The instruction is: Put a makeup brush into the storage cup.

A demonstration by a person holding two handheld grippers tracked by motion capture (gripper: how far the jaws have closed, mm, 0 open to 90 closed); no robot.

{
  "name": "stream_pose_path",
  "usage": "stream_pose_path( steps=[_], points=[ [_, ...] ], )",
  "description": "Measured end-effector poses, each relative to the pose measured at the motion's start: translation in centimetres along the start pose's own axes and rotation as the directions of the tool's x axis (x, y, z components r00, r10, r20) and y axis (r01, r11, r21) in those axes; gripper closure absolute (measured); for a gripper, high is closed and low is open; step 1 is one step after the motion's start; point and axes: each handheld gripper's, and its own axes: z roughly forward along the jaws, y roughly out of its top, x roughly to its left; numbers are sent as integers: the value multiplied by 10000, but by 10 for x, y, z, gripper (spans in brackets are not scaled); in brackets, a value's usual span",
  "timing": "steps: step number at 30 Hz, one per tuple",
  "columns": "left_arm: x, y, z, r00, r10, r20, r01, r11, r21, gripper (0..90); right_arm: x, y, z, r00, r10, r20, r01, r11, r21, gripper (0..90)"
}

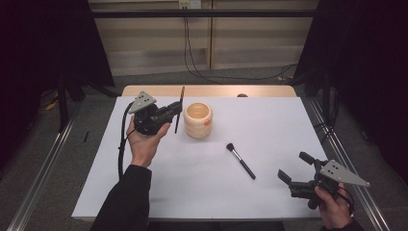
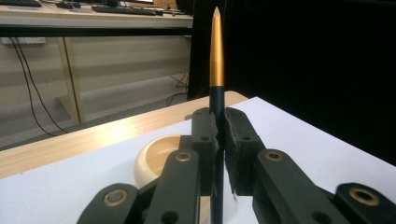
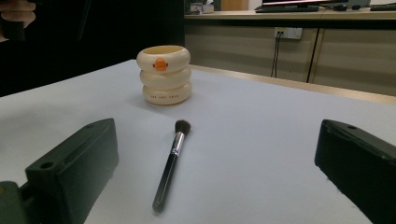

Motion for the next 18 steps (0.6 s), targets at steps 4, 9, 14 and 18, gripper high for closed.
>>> stream_pose_path(
  steps=[4,9,14,18],
  points=[
    [0,3,5,10000,-29,-9,28,10000,-42,835,0,0,0,10000,18,13,-18,10000,-17,0],
    [-2,4,13,9999,-36,-118,37,10000,29,835,0,0,0,10000,33,10,-33,10000,-25,0],
    [-2,8,19,10000,-79,-5,79,10000,40,835,1,0,1,10000,60,30,-60,10000,-64,0],
    [-1,9,27,9999,-144,-9,144,9999,2,835,0,0,0,10000,56,23,-56,10000,-38,0]
  ],
)
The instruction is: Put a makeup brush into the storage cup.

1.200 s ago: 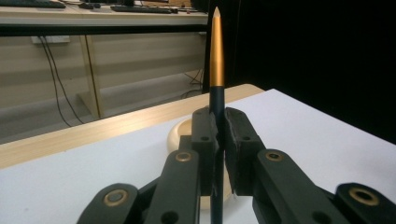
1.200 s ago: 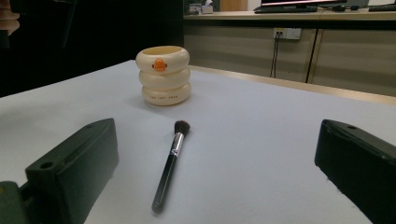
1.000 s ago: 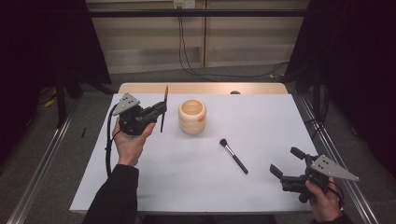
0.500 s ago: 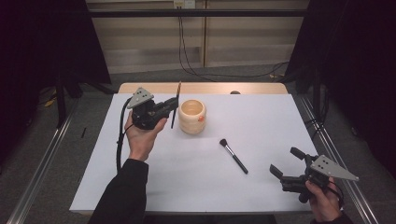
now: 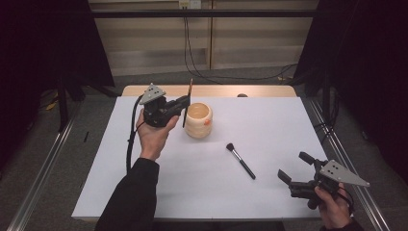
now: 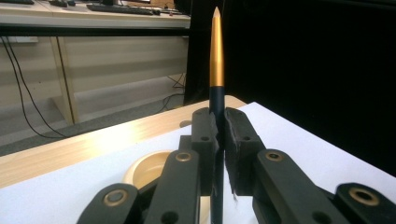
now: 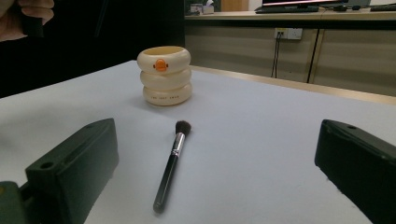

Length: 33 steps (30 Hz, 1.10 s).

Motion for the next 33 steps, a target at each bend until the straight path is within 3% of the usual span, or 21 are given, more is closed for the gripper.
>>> stream_pose_path(
  steps=[4,8,10,18,20,22,24,29,30,33],
  points=[
    [-1,1,9,10000,-45,43,45,10000,-50,835,0,0,0,10000,-4,21,4,10000,-26,0],
    [-1,6,14,9996,215,-198,-215,9998,41,835,0,0,0,9999,120,1,-120,9999,-28,0],
    [0,8,18,9999,142,63,-141,9998,-101,834,0,0,0,9999,104,23,-104,9999,-43,0],
    [0,12,32,9992,376,-106,-375,9993,97,835,0,0,0,9999,113,24,-113,9999,-37,0],
    [2,14,33,9995,309,105,-310,9995,7,835,-1,-1,0,10000,94,20,-94,9999,-35,0],
    [2,16,36,10000,48,-1,-48,10000,-87,834,-1,-1,-1,9999,148,26,-148,9999,-44,0],
    [5,17,37,9998,193,-95,-193,9998,12,834,0,0,-1,9999,156,-15,-156,9999,-46,0],
    [5,16,46,10000,-30,-6,30,10000,-24,834,0,0,1,9999,121,-50,-121,9999,-24,0],
    [6,16,48,9998,148,-100,-146,9998,120,834,0,0,1,9999,125,-68,-125,9999,-26,0],
    [7,16,54,9999,99,-108,-98,9999,93,835,0,0,0,10000,98,-9,-98,9999,-67,0]
  ],
)
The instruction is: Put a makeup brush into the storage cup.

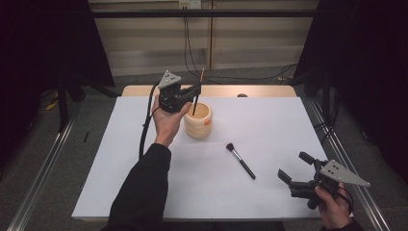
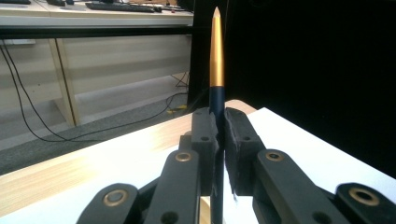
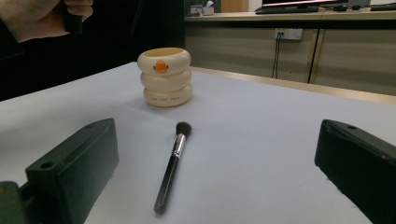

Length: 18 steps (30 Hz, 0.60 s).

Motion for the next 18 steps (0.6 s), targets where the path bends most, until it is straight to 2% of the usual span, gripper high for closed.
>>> stream_pose_path(
  steps=[4,8,9,10,11,14,18],
  points=[
    [1,-2,6,9999,-141,22,141,9998,-170,834,0,0,0,10000,15,-22,-15,10000,15,0],
    [2,-4,9,10000,-9,85,9,10000,-64,834,0,0,-1,10000,44,-11,-44,10000,11,0],
    [1,-4,11,9999,-56,-85,55,9999,-115,834,0,0,-1,10000,37,-18,-37,10000,20,0],
    [2,-4,12,10000,-44,40,44,9999,-112,835,0,0,-1,10000,36,-12,-36,10000,24,0],
    [2,-4,13,9999,49,-98,-48,10000,25,834,0,0,-1,10000,32,-19,-31,10000,25,0],
    [3,-4,17,9998,177,-21,-177,9998,99,834,0,0,0,10000,5,-33,-5,10000,10,0],
    [6,-7,22,9994,228,-243,-223,9996,185,834,0,0,-1,10000,6,-16,-6,10000,25,0]
  ],
)
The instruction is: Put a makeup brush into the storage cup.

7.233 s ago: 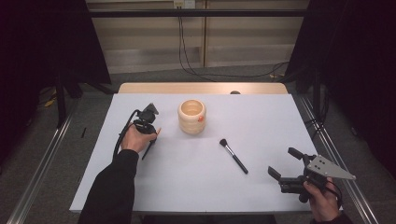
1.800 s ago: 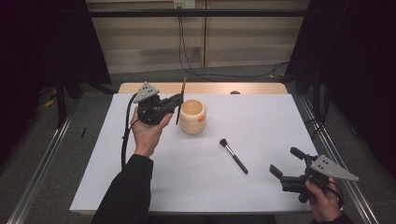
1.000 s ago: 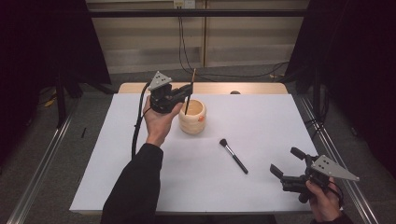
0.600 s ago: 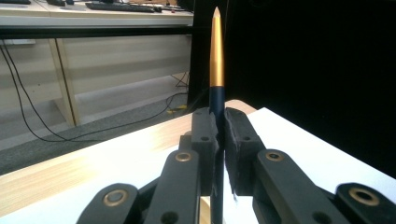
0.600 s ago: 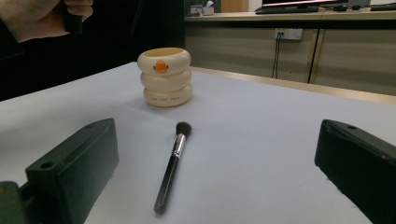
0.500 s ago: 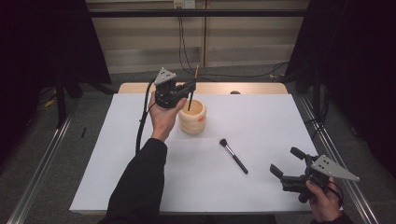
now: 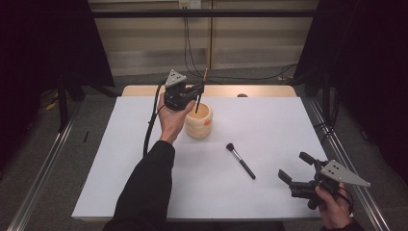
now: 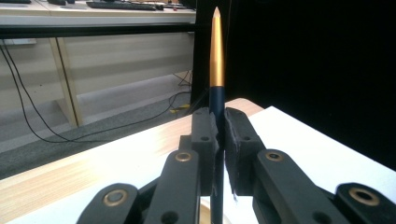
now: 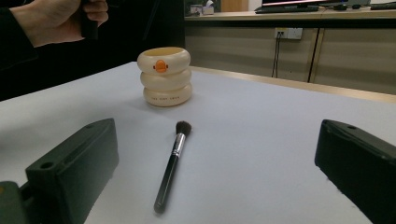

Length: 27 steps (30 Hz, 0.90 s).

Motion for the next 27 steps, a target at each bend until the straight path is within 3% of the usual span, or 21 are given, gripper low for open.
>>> stream_pose_path(
  steps=[3,7,13,17,18,27],
  points=[
    [4,-3,3,9997,-235,45,235,9997,-7,834,0,0,0,10000,3,21,-3,10000,10,0],
    [5,-5,6,10000,-25,-41,25,9999,129,834,0,0,0,10000,1,21,-1,10000,11,0],
    [6,-9,8,10000,-21,17,20,9999,143,834,0,0,0,10000,-41,-7,41,10000,15,0],
    [6,-17,12,10000,-73,31,72,9995,310,834,0,0,0,10000,16,44,-16,10000,5,0],
    [6,-18,12,9999,74,-110,-69,9989,469,834,0,0,0,10000,45,53,-45,10000,17,0],
    [10,-27,14,9998,-146,-120,151,9989,450,834,0,0,0,10000,35,20,-35,10000,30,0]
  ],
)
